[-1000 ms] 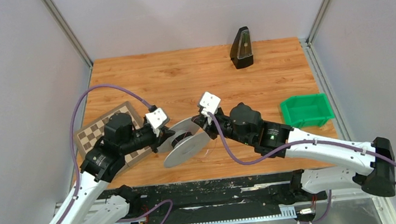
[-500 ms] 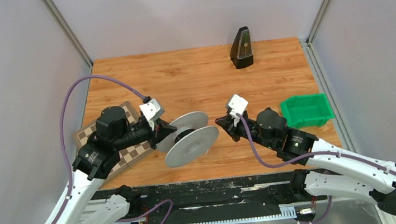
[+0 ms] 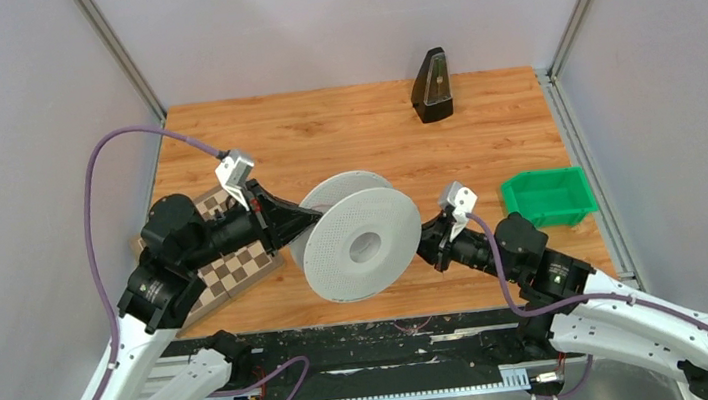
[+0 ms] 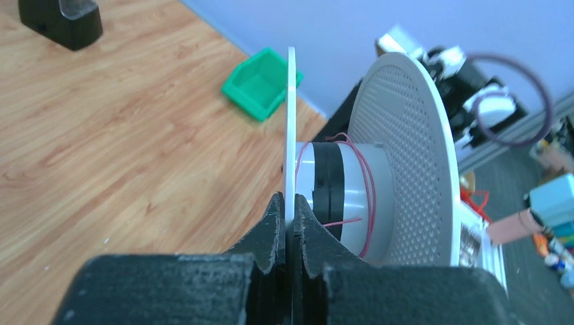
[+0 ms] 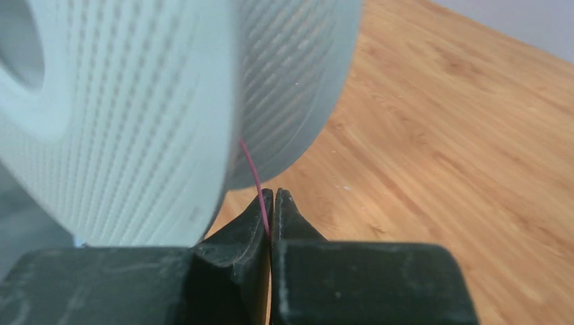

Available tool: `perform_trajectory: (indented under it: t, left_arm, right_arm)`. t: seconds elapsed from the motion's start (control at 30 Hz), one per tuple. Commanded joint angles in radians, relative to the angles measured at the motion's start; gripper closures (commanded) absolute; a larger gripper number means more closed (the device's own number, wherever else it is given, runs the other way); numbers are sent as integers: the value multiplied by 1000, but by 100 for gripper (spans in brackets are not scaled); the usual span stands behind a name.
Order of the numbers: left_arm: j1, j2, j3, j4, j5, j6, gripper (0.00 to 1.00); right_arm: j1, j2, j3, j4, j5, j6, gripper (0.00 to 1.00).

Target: Wrap the cables

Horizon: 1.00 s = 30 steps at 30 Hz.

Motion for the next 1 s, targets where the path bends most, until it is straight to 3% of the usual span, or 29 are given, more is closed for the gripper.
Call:
perform_trajectory:
  t: [0.0, 0.4, 0.73, 0.97]
  left_arm:
    - [7, -72, -40, 295, -131, -228, 100]
    - [7, -113, -101, 329, -360, -343, 100]
    - [8, -111, -124, 292, -575, -341, 100]
    - [8, -96, -135, 288, -637, -340, 100]
  right_arm:
    - [3, -35, -93, 207, -151, 160, 95]
    - [26, 154, -230, 582, -248, 348, 95]
    - [155, 306, -176, 530, -73, 343, 92]
    - [210, 364, -158, 532, -11, 339, 100]
